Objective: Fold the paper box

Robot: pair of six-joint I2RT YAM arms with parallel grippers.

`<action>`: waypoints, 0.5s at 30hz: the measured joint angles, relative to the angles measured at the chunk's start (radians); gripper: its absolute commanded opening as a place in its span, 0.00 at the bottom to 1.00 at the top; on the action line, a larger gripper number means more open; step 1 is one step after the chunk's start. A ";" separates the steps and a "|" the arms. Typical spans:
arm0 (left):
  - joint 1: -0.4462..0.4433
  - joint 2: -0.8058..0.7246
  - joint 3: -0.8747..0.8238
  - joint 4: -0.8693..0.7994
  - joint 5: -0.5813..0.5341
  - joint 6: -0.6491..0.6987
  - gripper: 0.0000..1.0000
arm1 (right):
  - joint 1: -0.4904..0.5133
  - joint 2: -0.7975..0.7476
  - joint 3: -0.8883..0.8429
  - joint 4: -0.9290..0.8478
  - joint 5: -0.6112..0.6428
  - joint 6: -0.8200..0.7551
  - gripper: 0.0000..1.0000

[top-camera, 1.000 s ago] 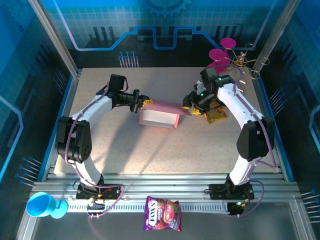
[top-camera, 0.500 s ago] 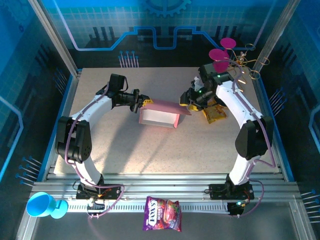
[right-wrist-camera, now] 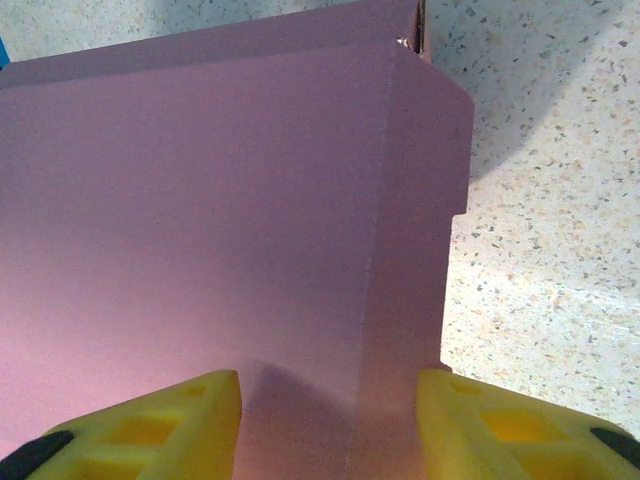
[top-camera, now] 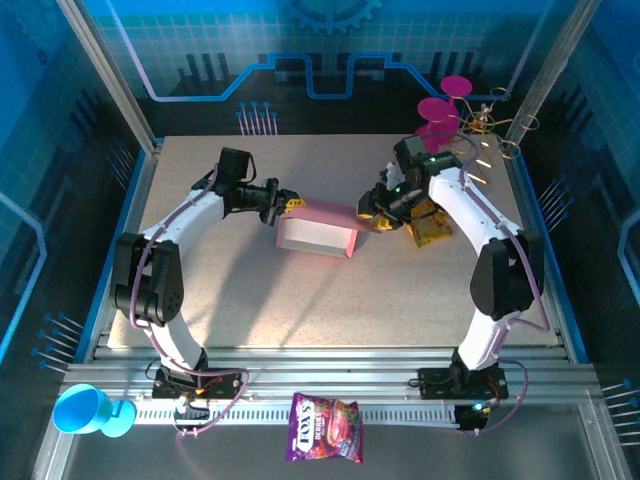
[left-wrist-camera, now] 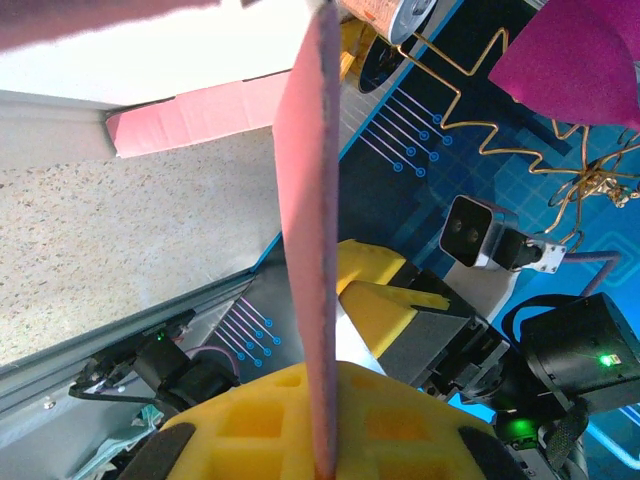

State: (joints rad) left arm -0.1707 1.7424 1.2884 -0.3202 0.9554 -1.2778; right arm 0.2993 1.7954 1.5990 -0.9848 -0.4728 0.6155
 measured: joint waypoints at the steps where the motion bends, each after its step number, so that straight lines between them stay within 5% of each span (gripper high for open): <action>1: 0.000 0.000 0.000 0.005 0.000 -0.003 0.00 | 0.001 0.000 -0.005 0.008 -0.006 0.008 0.49; 15: 0.006 0.000 0.000 0.016 -0.008 -0.006 0.00 | 0.000 -0.041 -0.127 0.182 -0.084 0.164 0.37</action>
State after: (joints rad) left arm -0.1642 1.7424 1.2884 -0.3042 0.9474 -1.2835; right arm 0.2989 1.7542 1.4715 -0.8024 -0.5571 0.7799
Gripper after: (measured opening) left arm 0.080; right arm 0.386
